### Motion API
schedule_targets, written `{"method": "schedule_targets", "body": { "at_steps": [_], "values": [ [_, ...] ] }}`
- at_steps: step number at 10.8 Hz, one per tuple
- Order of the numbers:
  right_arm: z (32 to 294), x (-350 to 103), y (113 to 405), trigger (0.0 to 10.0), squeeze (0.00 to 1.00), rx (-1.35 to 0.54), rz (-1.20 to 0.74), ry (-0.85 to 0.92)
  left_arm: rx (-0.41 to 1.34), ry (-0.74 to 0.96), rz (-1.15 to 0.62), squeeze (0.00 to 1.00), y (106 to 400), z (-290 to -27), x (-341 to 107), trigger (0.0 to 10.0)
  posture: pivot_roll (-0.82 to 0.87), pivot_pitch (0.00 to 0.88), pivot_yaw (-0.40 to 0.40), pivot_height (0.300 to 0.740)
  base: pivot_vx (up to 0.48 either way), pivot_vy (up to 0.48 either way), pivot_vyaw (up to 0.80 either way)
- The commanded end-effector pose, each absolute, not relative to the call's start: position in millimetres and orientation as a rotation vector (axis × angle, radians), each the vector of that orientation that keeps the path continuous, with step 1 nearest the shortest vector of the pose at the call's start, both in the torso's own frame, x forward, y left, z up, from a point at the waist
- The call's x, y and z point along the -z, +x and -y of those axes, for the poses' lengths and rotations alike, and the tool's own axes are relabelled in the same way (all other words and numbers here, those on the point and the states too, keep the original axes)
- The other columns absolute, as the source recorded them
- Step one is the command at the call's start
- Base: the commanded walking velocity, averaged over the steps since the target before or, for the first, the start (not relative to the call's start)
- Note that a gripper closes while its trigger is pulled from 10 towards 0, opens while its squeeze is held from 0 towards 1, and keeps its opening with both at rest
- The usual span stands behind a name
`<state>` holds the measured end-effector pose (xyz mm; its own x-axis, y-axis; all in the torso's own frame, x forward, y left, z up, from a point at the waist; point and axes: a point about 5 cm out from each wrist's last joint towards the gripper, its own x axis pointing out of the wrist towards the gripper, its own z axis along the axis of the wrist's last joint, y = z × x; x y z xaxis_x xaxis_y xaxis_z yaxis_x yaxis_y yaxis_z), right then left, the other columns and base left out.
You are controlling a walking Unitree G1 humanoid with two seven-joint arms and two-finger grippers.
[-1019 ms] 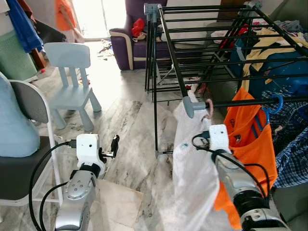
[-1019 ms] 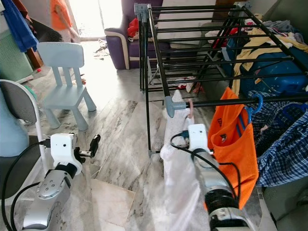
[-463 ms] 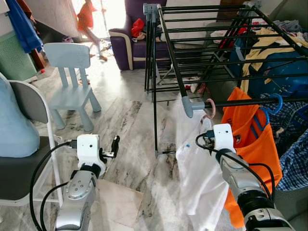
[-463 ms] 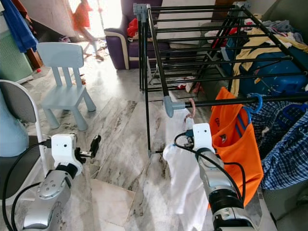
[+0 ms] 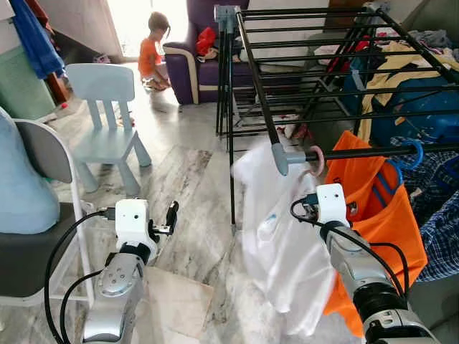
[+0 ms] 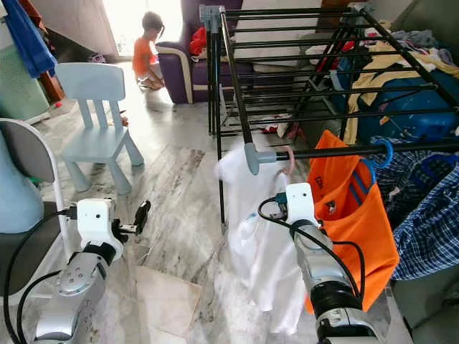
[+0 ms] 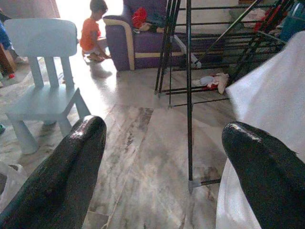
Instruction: Hang hanger
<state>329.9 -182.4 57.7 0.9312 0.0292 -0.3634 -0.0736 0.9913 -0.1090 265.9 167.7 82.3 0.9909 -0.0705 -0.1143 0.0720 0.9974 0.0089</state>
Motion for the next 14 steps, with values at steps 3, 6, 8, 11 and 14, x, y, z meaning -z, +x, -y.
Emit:
{"method": "schedule_targets", "body": {
  "at_steps": [3, 6, 8, 11, 14],
  "values": [
    [180.8, -62.0, 333.5, 0.0, 0.0, -0.066, -0.349, -0.104, 0.074, 0.024, -0.123, 0.0, 267.3, -166.9, -80.6, 10.0, -0.08, 0.0, 0.008, 0.74, 0.0, 0.0, 0.0],
    [182.5, -68.9, 334.8, 0.0, 0.0, -0.047, -0.297, -0.108, 0.073, 0.026, -0.119, 0.0, 266.6, -165.9, -81.1, 10.0, -0.08, 0.0, 0.009, 0.74, 0.0, 0.0, 0.0],
    [186.6, -92.1, 332.7, 0.0, 0.0, -0.021, -0.129, -0.094, 0.041, 0.038, -0.09, 0.0, 265.2, -164.0, -85.0, 10.0, -0.07, 0.0, 0.005, 0.74, 0.0, 0.0, 0.0],
    [194.0, -97.6, 299.4, 0.0, 0.0, -0.039, -0.035, -0.127, 0.024, 0.055, -0.087, 0.0, 260.6, -164.3, -84.6, 10.0, -0.08, 0.0, 0.012, 0.74, 0.0, 0.0, 0.0],
    [186.4, -84.9, 286.0, 10.0, 0.0, -0.075, -0.087, -0.126, 0.028, 0.075, -0.084, 0.0, 264.0, -160.2, -84.7, 10.0, -0.08, 0.0, 0.017, 0.74, 0.0, 0.0, 0.0]
  ]
}}
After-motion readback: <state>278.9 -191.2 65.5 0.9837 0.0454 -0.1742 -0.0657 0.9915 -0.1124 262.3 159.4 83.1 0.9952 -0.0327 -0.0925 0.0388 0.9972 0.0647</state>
